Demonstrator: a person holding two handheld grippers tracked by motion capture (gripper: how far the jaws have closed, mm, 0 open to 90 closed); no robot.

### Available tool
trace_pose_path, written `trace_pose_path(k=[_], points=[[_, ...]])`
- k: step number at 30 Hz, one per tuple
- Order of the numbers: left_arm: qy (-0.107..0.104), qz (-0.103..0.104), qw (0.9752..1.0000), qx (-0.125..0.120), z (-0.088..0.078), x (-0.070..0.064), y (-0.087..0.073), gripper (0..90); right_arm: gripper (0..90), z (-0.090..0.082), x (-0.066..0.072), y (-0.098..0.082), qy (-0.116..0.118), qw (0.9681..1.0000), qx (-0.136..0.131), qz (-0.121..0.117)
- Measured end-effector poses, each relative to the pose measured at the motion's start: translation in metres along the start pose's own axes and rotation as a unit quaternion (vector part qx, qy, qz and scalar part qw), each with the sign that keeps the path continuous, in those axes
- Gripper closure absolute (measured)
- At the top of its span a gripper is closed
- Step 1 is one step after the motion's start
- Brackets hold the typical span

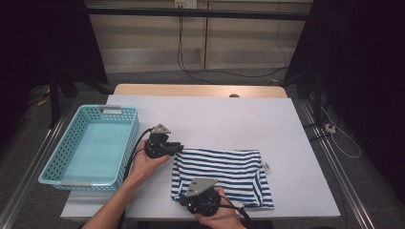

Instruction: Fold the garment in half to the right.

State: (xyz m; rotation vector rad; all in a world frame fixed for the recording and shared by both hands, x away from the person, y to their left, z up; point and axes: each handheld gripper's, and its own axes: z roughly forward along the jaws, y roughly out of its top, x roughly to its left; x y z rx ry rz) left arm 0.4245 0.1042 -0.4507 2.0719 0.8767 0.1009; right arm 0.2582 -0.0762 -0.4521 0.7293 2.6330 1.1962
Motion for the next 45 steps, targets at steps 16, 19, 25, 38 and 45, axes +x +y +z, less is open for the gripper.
trace_pose_path(k=[16, 19, 25, 38, 45], points=[[0.019, 0.008, 0.9995, 0.023, 0.006, -0.006, -0.005, 86.9, 84.4, -0.002, -0.004, 0.001, 0.019, 0.9998, -0.004, 0.007], [0.002, -0.001, 0.9999, 0.013, 0.002, -0.006, -0.001, 86.9, 84.5, -0.004, -0.005, 0.002, 0.021, 0.9997, -0.011, 0.008], [-0.01, -0.021, 0.9997, -0.011, -0.009, 0.001, 0.001, 87.0, 84.5, -0.013, -0.007, 0.005, 0.029, 0.9989, -0.034, 0.015], [-0.01, -0.046, 0.9979, -0.045, -0.023, 0.002, 0.009, 87.0, 84.8, -0.027, -0.011, 0.015, 0.04, 0.9969, -0.066, 0.014], [-0.007, -0.047, 0.9972, -0.058, -0.031, 0.0, 0.02, 87.0, 84.8, -0.034, -0.014, 0.021, 0.039, 0.996, -0.08, 0.011]])
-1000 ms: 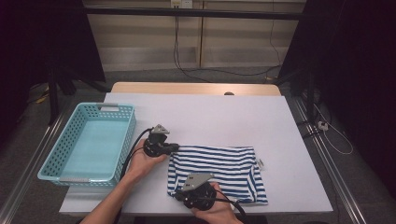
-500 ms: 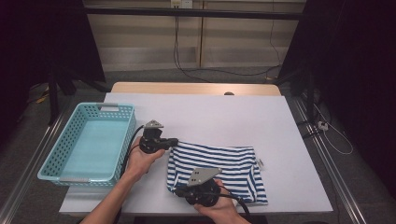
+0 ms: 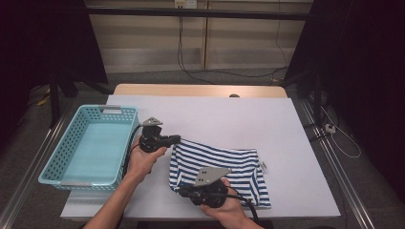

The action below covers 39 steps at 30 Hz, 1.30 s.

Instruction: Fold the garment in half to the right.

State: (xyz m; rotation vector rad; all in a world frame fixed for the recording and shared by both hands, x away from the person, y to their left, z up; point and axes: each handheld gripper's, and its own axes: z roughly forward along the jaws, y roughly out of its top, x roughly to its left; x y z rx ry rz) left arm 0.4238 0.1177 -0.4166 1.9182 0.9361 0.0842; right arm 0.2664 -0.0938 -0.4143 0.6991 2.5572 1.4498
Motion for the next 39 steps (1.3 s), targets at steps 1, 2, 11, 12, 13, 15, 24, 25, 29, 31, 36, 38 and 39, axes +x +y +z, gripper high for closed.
trace_pose_path(k=[1, 2, 11, 12, 13, 15, 24, 25, 29, 31, 36, 38, 39], points=[[-0.003, -0.002, 1.0, 0.003, -0.001, 0.0, 0.001, 87.0, 84.8, -0.001, 0.0, 0.0, 0.002, 1.0, -0.002, 0.003], [-0.001, -0.003, 1.0, -0.002, -0.002, 0.0, 0.002, 87.0, 84.8, -0.002, -0.001, 0.001, 0.004, 1.0, -0.004, 0.002], [0.007, -0.006, 0.9998, -0.019, -0.012, 0.001, 0.018, 87.1, 84.9, -0.005, -0.005, 0.011, 0.004, 0.9997, -0.022, 0.01], [0.01, -0.005, 0.9998, -0.018, -0.013, 0.002, 0.019, 87.1, 84.9, -0.005, -0.005, 0.013, 0.004, 0.9996, -0.024, 0.01], [0.008, -0.013, 0.9997, -0.02, -0.013, 0.001, 0.019, 87.1, 84.9, -0.006, -0.005, 0.015, 0.004, 0.9996, -0.027, 0.008], [0.02, -0.003, 0.9996, -0.018, -0.015, 0.006, 0.02, 87.1, 84.9, -0.006, -0.006, 0.019, 0.003, 0.9995, -0.031, 0.003], [0.038, -0.017, 0.999, -0.019, -0.019, 0.017, 0.024, 87.1, 85.0, -0.009, -0.012, 0.037, -0.003, 0.9984, -0.056, 0.0], [0.037, -0.018, 0.9989, -0.021, -0.019, 0.018, 0.025, 87.1, 85.0, -0.009, -0.012, 0.038, -0.003, 0.9984, -0.056, 0.0], [0.038, -0.028, 0.9985, -0.028, -0.018, 0.02, 0.028, 87.1, 85.0, -0.006, -0.014, 0.044, -0.005, 0.9984, -0.057, -0.004], [0.036, -0.034, 0.9983, -0.031, -0.02, 0.022, 0.031, 87.1, 85.1, -0.003, -0.015, 0.046, -0.003, 0.9984, -0.057, -0.004], [0.045, -0.031, 0.9979, -0.035, -0.029, 0.021, 0.038, 87.1, 85.0, 0.001, -0.016, 0.053, 0.002, 0.998, -0.062, -0.009], [0.05, -0.029, 0.9974, -0.044, -0.032, 0.022, 0.041, 87.1, 85.1, 0.002, -0.015, 0.058, 0.003, 0.9977, -0.067, -0.008], [0.052, -0.031, 0.9972, -0.045, -0.034, 0.023, 0.042, 87.1, 85.1, 0.003, -0.015, 0.061, 0.004, 0.9976, -0.069, -0.01]])
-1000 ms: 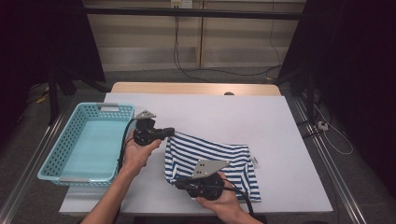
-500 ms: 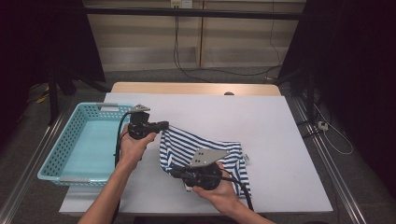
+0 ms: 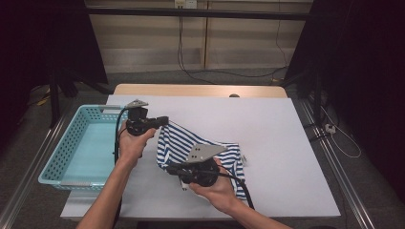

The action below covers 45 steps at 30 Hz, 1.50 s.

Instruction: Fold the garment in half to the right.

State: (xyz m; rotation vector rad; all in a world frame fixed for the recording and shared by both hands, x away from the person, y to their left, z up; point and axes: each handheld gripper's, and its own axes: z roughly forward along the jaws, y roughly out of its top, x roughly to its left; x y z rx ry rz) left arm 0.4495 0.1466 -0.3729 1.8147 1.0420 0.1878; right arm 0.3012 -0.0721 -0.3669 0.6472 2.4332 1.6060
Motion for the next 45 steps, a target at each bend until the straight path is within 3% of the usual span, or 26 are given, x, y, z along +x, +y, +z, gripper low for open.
trace_pose_path(k=[2, 6, 9, 10, 11, 13, 16, 23, 24, 31, 38, 45], points=[[0.009, 0.007, 0.9999, -0.005, -0.002, -0.001, 0.003, 87.1, 85.1, 0.002, 0.0, 0.005, 0.001, 1.0, -0.006, -0.002], [0.006, 0.001, 0.9999, -0.012, -0.004, 0.0, 0.006, 87.1, 85.1, 0.006, 0.0, 0.013, 0.006, 0.9999, -0.009, -0.007], [0.013, 0.0, 0.9999, -0.003, 0.0, 0.0, 0.005, 87.1, 85.1, 0.006, -0.001, 0.011, 0.005, 0.9999, -0.008, -0.005], [0.017, 0.01, 0.9998, 0.002, 0.002, 0.002, 0.005, 87.2, 85.1, 0.006, -0.003, 0.01, 0.005, 0.9999, -0.01, -0.002], [0.012, -0.001, 0.9999, 0.003, 0.003, 0.0, 0.004, 87.1, 85.1, 0.006, -0.004, 0.008, 0.004, 0.9999, -0.01, 0.001], [0.013, 0.009, 0.9998, 0.008, 0.006, 0.0, 0.003, 87.1, 85.1, 0.004, -0.006, 0.004, 0.002, 0.9999, -0.01, 0.006], [0.005, 0.001, 1.0, 0.005, 0.01, -0.005, 0.003, 87.1, 85.1, -0.002, -0.006, -0.001, -0.002, 0.9998, -0.013, 0.012], [-0.007, 0.027, 0.9996, 0.003, 0.019, -0.018, 0.008, 87.1, 85.1, -0.018, -0.006, -0.008, -0.011, 0.9996, -0.017, 0.018], [-0.015, 0.019, 0.9997, 0.002, 0.02, -0.021, 0.008, 87.1, 85.1, -0.02, -0.006, -0.009, -0.013, 0.9996, -0.016, 0.018], [-0.022, 0.033, 0.9992, 0.001, 0.027, -0.03, 0.011, 87.1, 85.1, -0.032, -0.006, -0.017, -0.02, 0.9995, -0.015, 0.02], [-0.033, 0.028, 0.9991, -0.001, 0.034, -0.039, 0.009, 87.1, 85.1, -0.042, -0.005, -0.026, -0.027, 0.9993, -0.011, 0.025], [-0.038, 0.042, 0.9984, 0.005, 0.044, -0.052, 0.009, 87.1, 85.1, -0.052, -0.006, -0.036, -0.033, 0.999, -0.006, 0.03]])
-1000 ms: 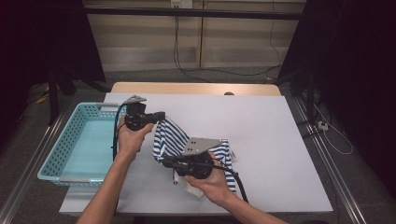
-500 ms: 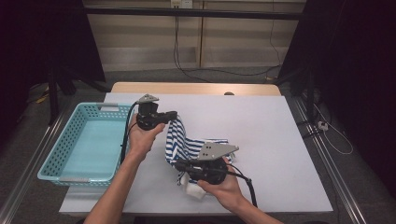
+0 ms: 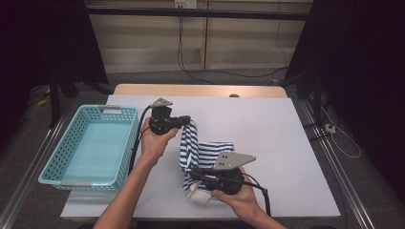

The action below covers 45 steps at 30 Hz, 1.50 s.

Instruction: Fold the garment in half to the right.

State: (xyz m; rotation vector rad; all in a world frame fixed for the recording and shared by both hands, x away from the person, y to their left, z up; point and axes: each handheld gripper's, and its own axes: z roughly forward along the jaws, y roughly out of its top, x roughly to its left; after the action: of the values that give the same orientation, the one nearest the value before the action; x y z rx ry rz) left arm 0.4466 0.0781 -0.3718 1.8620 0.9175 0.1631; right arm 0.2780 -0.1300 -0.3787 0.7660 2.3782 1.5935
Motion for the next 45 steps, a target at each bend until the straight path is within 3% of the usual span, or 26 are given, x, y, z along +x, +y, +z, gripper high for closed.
trace_pose_path(k=[10, 22, 30, 45], points=[[-0.005, 0.014, 0.9999, 0.005, 0.01, -0.018, 0.001, 87.2, 85.1, -0.016, -0.003, -0.015, -0.008, 0.9999, 0.007, 0.009], [-0.006, 0.017, 0.9995, 0.026, 0.028, -0.019, -0.003, 87.1, 84.7, -0.022, -0.01, -0.026, -0.023, 0.9995, 0.017, 0.016], [-0.007, 0.007, 0.9992, 0.04, 0.052, -0.025, -0.01, 87.1, 83.9, -0.023, -0.016, -0.039, -0.036, 0.9983, 0.043, 0.019], [-0.012, 0.011, 0.998, 0.062, 0.071, -0.033, -0.019, 87.1, 81.3, -0.029, -0.022, -0.059, -0.043, 0.9945, 0.088, 0.038]])
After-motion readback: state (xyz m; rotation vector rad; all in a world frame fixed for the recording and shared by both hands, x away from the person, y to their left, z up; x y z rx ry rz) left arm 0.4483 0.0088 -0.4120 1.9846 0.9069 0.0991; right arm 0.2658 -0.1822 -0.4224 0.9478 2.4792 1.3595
